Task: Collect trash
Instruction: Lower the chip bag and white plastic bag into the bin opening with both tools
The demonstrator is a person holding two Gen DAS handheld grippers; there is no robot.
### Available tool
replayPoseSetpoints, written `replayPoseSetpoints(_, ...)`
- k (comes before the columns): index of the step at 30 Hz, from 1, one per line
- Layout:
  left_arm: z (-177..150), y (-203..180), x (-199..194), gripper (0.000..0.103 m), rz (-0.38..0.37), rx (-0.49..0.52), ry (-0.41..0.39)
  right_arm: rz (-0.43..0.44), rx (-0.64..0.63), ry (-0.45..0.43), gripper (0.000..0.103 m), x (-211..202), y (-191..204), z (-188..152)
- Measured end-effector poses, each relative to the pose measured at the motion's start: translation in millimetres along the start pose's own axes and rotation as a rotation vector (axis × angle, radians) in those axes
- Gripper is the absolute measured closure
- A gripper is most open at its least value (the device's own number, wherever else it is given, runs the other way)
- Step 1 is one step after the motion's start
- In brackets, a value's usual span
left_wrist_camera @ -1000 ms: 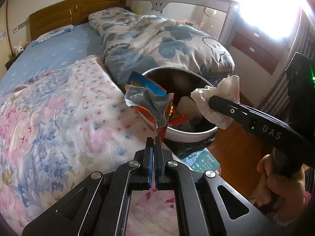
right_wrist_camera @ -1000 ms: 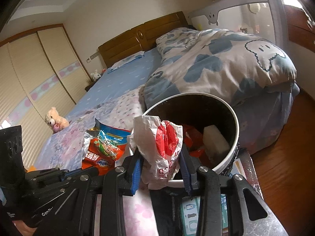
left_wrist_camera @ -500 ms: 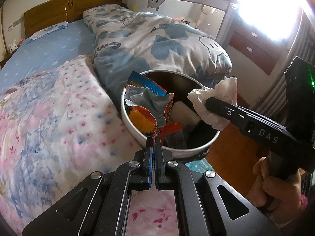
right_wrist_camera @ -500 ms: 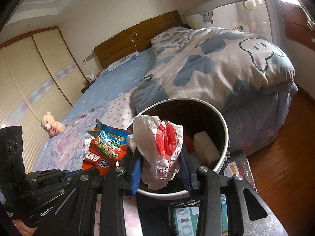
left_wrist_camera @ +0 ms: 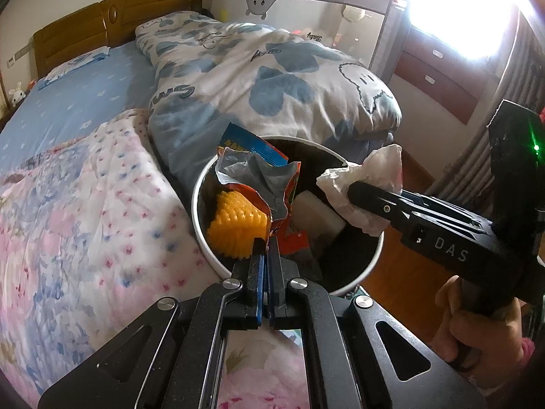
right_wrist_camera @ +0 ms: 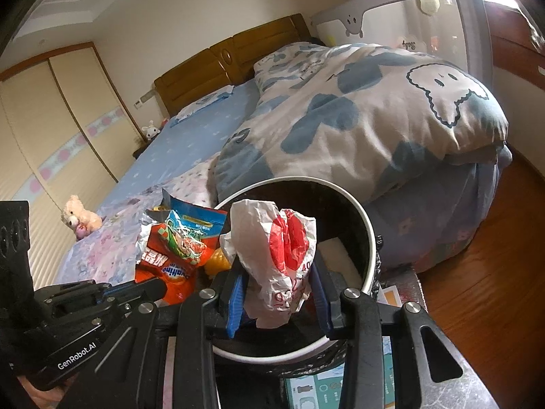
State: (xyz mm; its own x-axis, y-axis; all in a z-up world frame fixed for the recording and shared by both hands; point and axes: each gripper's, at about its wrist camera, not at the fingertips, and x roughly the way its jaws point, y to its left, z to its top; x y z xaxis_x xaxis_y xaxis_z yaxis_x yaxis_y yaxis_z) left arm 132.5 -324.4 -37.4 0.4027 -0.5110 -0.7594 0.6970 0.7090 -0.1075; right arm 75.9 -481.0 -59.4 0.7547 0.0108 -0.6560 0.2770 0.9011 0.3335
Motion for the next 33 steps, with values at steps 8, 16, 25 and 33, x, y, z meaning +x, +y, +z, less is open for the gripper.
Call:
replayPoseSetpoints(8, 4, 2, 9, 0.102, 0.011, 0.000, 0.014, -0.006, 0.006, 0.008, 0.068, 6, -7, 6)
replayPoseSetpoints(16, 7, 4, 16, 0.102, 0.013, -0.004, 0.025, -0.012, 0.006, 0.015, 0.068, 12, -9, 10)
replayPoseSetpoints(25, 8, 4, 25, 0.102, 0.013, -0.002, 0.041, -0.016, 0.004, 0.016, 0.068, 16, -9, 14)
replayPoseSetpoints(33, 10, 3, 30, 0.102, 0.016, 0.003, 0.048, -0.020, 0.007, 0.026, 0.068, 20, -11, 15)
